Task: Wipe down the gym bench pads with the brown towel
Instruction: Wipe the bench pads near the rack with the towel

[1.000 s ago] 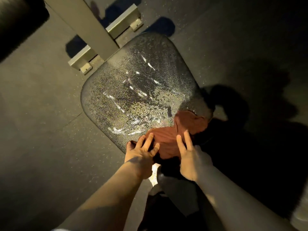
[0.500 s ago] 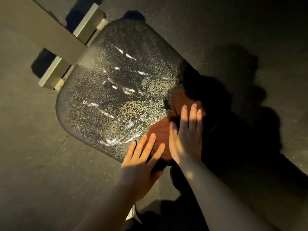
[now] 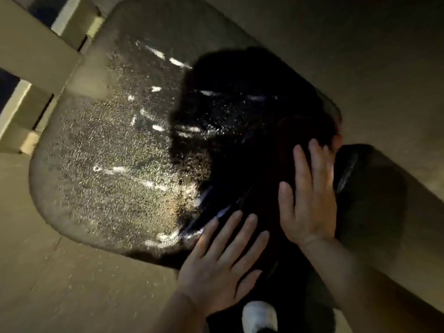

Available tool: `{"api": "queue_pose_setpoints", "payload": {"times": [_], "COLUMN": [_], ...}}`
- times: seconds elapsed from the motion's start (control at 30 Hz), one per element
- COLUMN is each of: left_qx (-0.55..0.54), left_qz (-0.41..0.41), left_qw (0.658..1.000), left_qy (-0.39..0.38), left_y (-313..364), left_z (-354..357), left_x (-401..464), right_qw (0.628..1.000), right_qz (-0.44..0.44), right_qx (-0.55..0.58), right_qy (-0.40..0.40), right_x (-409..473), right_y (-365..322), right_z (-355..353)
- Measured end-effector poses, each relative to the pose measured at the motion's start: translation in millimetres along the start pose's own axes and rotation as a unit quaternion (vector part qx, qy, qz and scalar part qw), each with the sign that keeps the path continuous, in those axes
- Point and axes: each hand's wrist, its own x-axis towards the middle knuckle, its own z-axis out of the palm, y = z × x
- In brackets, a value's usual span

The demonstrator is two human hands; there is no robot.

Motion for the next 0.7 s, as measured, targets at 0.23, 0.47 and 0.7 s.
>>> {"api": "queue_pose_setpoints", "payload": {"times": [0.23,0.47,0.7], "left_qx": [0.062,0.053,0.047], "left_qz": [-0.011,0.009,0.014], "left_qw": [0.997,0.994,0.987], "left_qy": [0.043,0.1,0.153], "left_y": [0.4,-1.7,-1.1], "left_z": [8.0,12.3,16.6], "left_x": [0.3,6.4,6.3], "right_qw": [0.999,0.999,0.997], "right_qz": [-0.002,-0.004,0.002], "right_qx": [-0.003,0.008,0.051], "right_qy": [0.032,0.048,0.063], "right_x": [2.3,3.6,4.6], "right_y": [2.6,2.7,-1.7], "right_z": [6.6,6.9,3.6]}}
